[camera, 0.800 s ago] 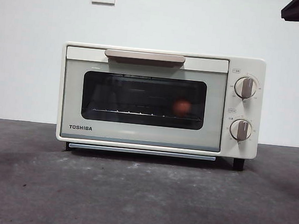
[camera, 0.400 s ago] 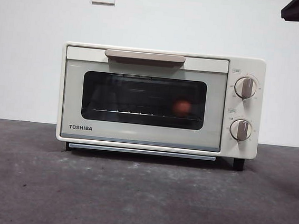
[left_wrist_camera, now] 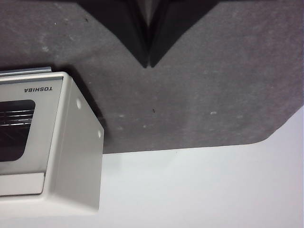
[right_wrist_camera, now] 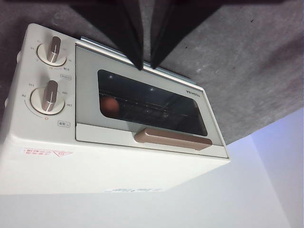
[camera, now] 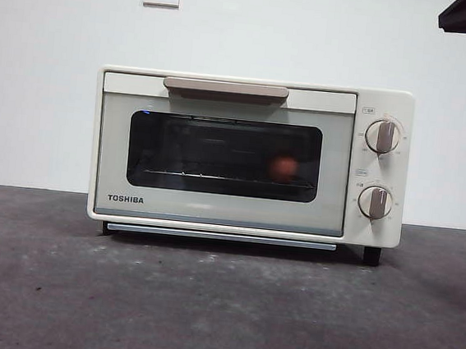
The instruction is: Eggoven
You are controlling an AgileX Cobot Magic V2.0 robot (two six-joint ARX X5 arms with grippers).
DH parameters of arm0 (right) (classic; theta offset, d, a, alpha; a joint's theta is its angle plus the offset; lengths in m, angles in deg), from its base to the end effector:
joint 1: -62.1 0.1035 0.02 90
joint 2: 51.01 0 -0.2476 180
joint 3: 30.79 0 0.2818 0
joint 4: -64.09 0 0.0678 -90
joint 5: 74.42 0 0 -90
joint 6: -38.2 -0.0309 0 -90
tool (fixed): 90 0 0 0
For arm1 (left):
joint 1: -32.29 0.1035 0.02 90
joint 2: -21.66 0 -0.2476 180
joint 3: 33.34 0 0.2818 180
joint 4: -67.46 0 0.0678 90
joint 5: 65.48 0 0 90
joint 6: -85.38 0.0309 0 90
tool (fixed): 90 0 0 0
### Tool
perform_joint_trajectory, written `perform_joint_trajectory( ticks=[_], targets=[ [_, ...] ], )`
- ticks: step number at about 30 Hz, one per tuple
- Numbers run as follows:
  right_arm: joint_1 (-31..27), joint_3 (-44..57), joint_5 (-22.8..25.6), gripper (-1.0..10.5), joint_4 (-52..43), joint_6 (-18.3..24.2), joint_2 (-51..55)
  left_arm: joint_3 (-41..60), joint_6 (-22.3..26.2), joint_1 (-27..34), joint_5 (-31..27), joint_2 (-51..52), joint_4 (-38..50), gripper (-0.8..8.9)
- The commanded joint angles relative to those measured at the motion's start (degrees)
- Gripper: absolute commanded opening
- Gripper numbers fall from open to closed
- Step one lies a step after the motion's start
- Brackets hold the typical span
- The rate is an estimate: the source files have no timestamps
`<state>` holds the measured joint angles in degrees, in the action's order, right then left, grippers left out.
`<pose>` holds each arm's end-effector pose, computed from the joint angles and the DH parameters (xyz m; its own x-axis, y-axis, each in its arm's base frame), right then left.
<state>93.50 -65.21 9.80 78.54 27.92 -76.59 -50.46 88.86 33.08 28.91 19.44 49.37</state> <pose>0.1462 0.0929 0.2441 0.7927 0.6018 -0.0973 -0.5793 0.7933 0.1873 0.1434 -0.0004 0.1801 0.9965 -0.0628 -0.0555 0.0659 0.9962 0.0564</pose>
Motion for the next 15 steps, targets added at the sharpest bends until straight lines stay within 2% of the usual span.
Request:
perform_joint_trajectory(
  ticks=[1,6,9,11,15],
  targets=[
    [0.4,0.0,0.2,0.0,-0.7,0.3,-0.1,1.9,-1.5,0.1,-0.1,2.0,0.3,0.08],
    [0.4,0.0,0.2,0.0,-0.8,0.3,-0.1,4.7,-3.6,0.1,-0.1,2.1,-0.9,0.08],
    [0.4,0.0,0.2,0.0,-0.9,0.3,-0.1,4.6,-3.9,0.2,-0.1,2.1,-4.7,0.08],
    [0.4,0.0,0.2,0.0,-0.9,0.3,-0.1,4.6,-5.5,0.2,-0.1,2.1,-4.5,0.08],
    [0.4,0.0,0.2,0.0,-0.9,0.3,-0.1,4.6,-5.7,0.2,-0.1,2.1,-4.5,0.08]
  ],
)
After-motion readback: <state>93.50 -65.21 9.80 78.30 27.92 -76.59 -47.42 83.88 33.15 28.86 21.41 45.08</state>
